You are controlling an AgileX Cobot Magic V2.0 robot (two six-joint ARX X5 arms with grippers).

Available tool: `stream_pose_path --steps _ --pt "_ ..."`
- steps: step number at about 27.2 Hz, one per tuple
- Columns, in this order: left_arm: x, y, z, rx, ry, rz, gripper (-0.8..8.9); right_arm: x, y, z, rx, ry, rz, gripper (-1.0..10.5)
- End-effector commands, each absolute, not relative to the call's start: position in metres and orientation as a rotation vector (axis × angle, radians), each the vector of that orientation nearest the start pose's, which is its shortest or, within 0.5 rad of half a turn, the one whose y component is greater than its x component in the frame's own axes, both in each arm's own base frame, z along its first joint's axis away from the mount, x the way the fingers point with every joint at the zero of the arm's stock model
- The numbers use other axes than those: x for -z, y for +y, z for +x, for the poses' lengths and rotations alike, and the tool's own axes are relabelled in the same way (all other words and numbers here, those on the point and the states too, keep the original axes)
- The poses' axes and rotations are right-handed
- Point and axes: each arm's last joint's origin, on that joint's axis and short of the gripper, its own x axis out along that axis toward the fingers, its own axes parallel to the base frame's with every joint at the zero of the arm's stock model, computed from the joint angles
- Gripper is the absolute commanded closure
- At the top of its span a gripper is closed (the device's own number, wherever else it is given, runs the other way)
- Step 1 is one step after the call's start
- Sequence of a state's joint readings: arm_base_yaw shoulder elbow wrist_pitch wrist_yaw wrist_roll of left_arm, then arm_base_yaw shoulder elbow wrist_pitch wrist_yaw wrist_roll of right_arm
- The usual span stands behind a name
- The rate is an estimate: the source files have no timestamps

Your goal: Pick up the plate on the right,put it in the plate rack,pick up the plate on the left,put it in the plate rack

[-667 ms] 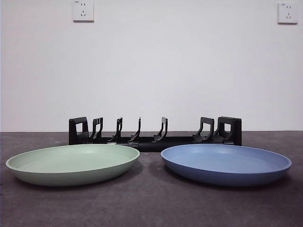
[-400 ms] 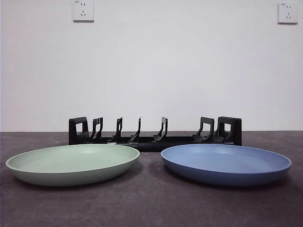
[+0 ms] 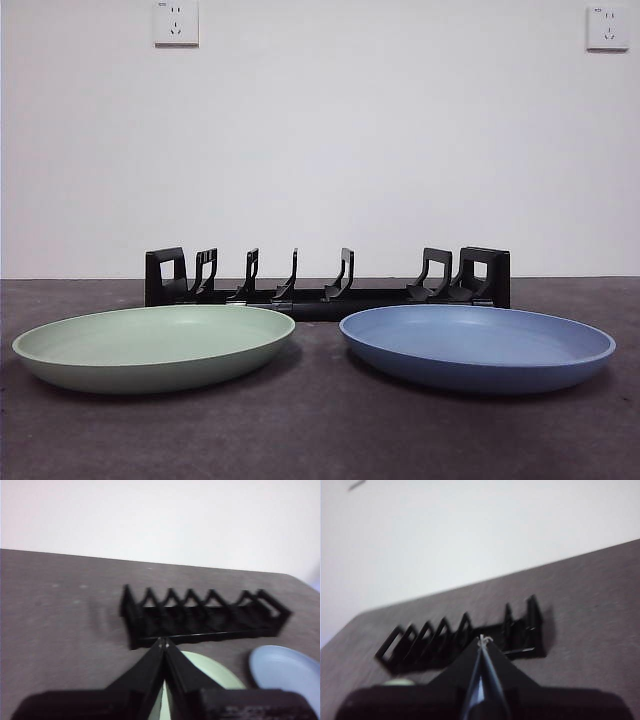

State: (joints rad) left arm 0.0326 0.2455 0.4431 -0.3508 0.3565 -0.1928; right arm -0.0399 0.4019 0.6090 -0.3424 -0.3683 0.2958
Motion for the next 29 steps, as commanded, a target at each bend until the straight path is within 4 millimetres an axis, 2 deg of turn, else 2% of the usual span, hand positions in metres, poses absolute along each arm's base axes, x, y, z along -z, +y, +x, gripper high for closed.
stream_pose_path --steps 1,5,12,18,24,25,26,27,28,29 --pt "-0.277 -0.009 0.089 0.367 0.212 -0.199 8.2 -0.321 0.007 0.106 -0.352 0.255 0.234 9.6" --pt "-0.301 -0.011 0.096 0.461 0.288 -0.169 8.2 -0.339 0.008 0.117 -0.386 0.412 0.151 9.6" --pt "-0.332 -0.013 0.108 0.549 0.414 -0.132 8.2 -0.352 0.008 0.129 -0.404 0.595 0.115 9.6" --pt "-0.335 -0.016 0.115 0.585 0.502 -0.101 8.2 -0.357 0.007 0.135 -0.406 0.625 0.12 9.6" --pt "-0.335 -0.019 0.116 0.609 0.503 -0.09 8.0 -0.356 0.008 0.134 -0.419 0.64 0.13 9.3" --pt "-0.335 -0.019 0.116 0.614 0.503 -0.089 6.94 -0.357 0.008 0.133 -0.443 0.638 0.138 8.4" --pt "-0.335 -0.02 0.115 0.626 0.501 -0.09 5.29 -0.357 0.009 0.133 -0.464 0.637 0.147 7.2" --pt "-0.336 -0.021 0.115 0.655 0.498 -0.094 2.8 -0.357 0.009 0.133 -0.478 0.636 0.16 5.9" --pt "-0.336 -0.022 0.115 0.692 0.492 -0.096 1.56 -0.357 0.01 0.133 -0.488 0.636 0.165 5.0" --pt "-0.337 -0.024 0.114 0.735 0.481 -0.087 1.53 -0.357 0.01 0.133 -0.497 0.639 0.17 4.6"
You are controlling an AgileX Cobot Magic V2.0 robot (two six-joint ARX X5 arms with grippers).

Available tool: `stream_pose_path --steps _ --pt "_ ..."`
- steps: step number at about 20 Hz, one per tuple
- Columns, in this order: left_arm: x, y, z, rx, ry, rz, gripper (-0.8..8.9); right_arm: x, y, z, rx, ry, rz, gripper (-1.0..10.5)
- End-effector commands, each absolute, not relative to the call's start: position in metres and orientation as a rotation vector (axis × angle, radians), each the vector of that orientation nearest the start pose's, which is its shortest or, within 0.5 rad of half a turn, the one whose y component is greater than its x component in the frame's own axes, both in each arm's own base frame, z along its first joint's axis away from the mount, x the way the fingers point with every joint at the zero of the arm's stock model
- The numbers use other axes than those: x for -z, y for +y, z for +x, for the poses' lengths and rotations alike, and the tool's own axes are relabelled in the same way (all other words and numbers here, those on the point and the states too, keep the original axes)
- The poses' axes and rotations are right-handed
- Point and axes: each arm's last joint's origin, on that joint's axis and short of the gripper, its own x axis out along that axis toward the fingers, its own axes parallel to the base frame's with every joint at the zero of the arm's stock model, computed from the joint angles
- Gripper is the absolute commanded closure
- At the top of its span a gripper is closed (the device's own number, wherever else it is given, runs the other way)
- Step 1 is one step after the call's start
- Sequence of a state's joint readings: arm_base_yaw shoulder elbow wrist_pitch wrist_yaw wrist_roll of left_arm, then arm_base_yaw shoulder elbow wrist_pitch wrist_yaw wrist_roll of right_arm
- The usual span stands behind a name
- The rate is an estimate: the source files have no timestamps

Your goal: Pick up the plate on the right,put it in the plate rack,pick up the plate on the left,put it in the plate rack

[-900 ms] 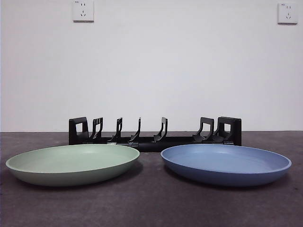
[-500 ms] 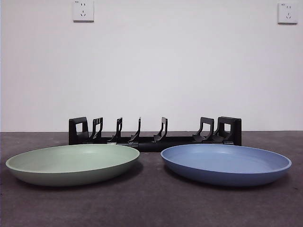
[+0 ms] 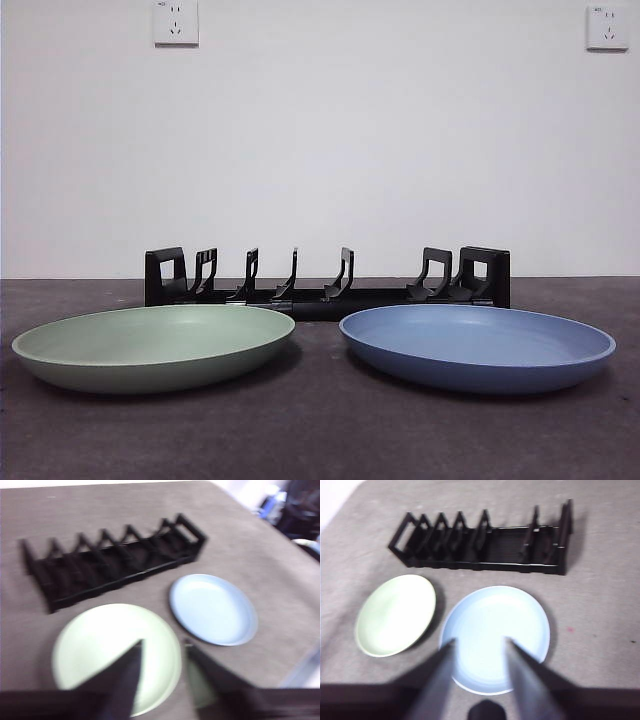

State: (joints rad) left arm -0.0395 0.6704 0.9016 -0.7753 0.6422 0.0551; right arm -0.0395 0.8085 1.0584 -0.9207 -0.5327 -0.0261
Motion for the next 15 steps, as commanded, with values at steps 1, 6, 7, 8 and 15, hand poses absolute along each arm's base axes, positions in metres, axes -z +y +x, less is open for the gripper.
stream_pose_path --steps 1,6,7,8,15 --pt "-0.337 -0.025 0.114 0.75 0.477 -0.083 1.53 -0.356 0.01 0.134 -0.504 0.646 0.177 4.6" --pt "-0.35 -0.029 0.111 0.8 0.42 0.0 1.53 -0.351 0.01 0.142 -0.5 0.704 0.206 4.6" --pt "-0.354 -0.03 0.111 0.815 0.406 0.026 1.53 -0.349 0.01 0.145 -0.496 0.719 0.219 4.6" --pt "-0.357 -0.032 0.111 0.833 0.392 0.05 1.53 -0.347 0.01 0.15 -0.495 0.737 0.225 4.7" --pt "-0.354 -0.044 0.117 0.943 0.413 0.132 1.54 -0.305 0.011 0.208 -0.419 0.992 0.241 4.7"
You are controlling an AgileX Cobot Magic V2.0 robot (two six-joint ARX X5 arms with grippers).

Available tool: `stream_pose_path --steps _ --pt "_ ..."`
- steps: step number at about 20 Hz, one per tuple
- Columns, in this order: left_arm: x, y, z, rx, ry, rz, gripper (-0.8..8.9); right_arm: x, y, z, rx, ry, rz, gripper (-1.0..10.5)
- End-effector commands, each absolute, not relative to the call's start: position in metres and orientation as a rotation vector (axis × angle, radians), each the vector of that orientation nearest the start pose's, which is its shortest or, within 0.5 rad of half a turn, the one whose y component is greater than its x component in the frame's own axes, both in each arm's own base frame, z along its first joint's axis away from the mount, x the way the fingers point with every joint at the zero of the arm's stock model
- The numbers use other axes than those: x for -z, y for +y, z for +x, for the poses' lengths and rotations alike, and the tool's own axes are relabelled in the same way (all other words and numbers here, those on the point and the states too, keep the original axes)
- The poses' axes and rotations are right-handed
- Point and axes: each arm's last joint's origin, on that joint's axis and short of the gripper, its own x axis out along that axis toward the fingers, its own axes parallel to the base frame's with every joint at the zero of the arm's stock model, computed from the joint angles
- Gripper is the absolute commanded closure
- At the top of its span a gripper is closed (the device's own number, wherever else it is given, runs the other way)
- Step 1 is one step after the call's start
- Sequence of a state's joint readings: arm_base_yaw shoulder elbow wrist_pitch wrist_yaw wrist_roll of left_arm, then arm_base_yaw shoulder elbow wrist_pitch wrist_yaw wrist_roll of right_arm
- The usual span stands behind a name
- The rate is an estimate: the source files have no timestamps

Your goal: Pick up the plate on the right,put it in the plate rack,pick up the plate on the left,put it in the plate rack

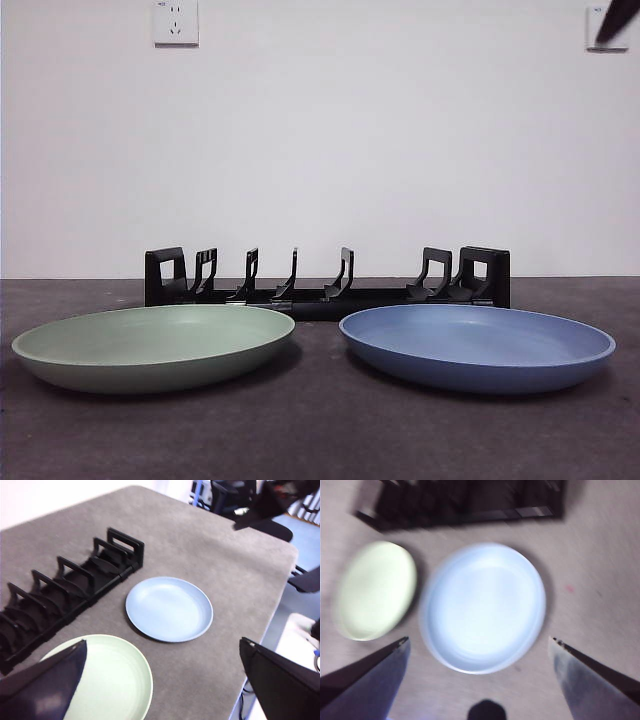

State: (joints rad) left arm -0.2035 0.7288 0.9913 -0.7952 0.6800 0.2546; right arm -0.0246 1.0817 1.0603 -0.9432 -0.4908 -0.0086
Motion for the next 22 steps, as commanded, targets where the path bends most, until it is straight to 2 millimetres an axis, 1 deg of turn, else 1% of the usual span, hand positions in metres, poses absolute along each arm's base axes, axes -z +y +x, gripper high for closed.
stream_pose_path --steps 1,3,5,7,10,17,20,22 --pt "-0.353 -0.046 0.118 0.955 0.415 0.139 1.54 -0.296 0.012 0.217 -0.411 1.038 0.24 4.7" --pt "-0.352 -0.05 0.12 0.982 0.425 0.144 1.54 -0.272 0.018 0.241 -0.413 1.133 0.235 4.7" --pt "-0.351 -0.053 0.121 1.002 0.429 0.152 1.54 -0.25 0.024 0.261 -0.393 1.191 0.208 4.7" --pt "-0.35 -0.055 0.122 1.016 0.435 0.154 1.54 -0.23 0.028 0.276 -0.378 1.24 0.189 4.7" --pt "-0.35 -0.057 0.123 1.028 0.436 0.156 1.54 -0.206 0.031 0.29 -0.371 1.289 0.184 4.7" --pt "-0.348 -0.059 0.128 1.033 0.456 0.153 1.54 -0.181 0.032 0.303 -0.355 1.342 0.185 5.0" --pt "-0.346 -0.06 0.131 1.034 0.466 0.151 1.54 -0.175 0.032 0.306 -0.354 1.35 0.186 6.2" --pt "-0.345 -0.061 0.133 1.035 0.473 0.149 1.54 -0.173 0.032 0.307 -0.354 1.354 0.186 6.7"
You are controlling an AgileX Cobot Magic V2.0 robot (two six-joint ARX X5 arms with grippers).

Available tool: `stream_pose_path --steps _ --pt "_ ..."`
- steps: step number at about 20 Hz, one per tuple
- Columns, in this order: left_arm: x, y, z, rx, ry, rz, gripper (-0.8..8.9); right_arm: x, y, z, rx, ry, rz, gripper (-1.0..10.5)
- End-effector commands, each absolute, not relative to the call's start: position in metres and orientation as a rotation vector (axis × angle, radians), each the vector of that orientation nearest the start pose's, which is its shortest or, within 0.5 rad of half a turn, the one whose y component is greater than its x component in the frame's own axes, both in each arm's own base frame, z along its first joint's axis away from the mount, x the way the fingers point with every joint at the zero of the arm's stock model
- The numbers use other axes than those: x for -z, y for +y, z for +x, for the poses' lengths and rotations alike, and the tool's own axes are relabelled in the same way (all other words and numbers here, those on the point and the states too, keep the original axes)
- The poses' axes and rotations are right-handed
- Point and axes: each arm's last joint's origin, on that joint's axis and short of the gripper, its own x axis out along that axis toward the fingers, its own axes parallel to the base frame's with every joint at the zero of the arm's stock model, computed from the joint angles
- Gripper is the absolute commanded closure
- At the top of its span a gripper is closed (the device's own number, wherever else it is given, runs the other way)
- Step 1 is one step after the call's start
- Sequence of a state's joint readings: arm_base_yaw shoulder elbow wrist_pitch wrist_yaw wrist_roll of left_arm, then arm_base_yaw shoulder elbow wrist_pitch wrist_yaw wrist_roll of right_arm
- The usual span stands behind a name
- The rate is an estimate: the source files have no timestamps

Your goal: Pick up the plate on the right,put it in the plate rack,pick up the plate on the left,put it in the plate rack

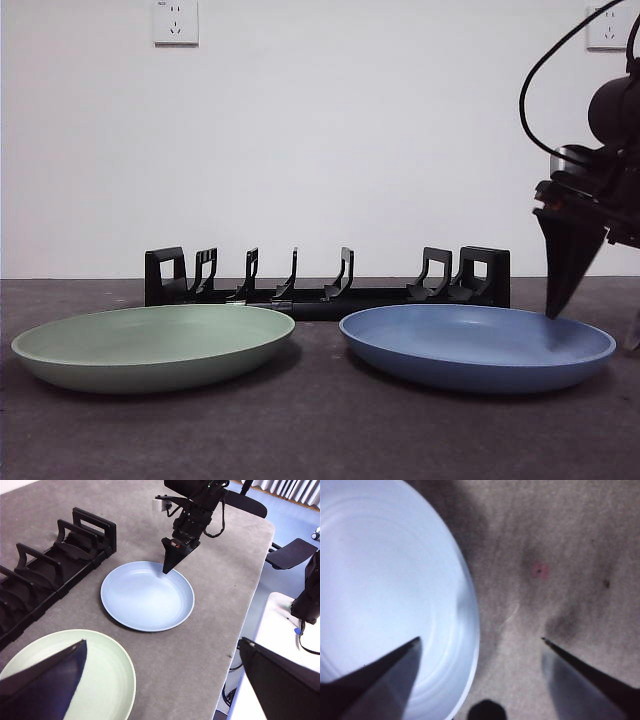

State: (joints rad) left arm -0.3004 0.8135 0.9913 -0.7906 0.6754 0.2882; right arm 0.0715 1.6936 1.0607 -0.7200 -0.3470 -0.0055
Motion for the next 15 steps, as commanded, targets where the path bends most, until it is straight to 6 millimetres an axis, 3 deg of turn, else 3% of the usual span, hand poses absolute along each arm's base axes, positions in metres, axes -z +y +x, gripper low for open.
stream_pose_path --steps 1,10,15 --pt "-0.345 -0.061 0.134 1.036 0.475 0.149 1.54 -0.171 0.032 0.307 -0.354 1.355 0.186 7.0" --pt "-0.342 -0.066 0.139 1.058 0.492 0.151 1.54 -0.163 0.037 0.309 -0.356 1.381 0.175 7.4" --pt "-0.342 -0.067 0.139 1.063 0.49 0.155 1.54 -0.16 0.042 0.311 -0.373 1.376 0.162 9.6"
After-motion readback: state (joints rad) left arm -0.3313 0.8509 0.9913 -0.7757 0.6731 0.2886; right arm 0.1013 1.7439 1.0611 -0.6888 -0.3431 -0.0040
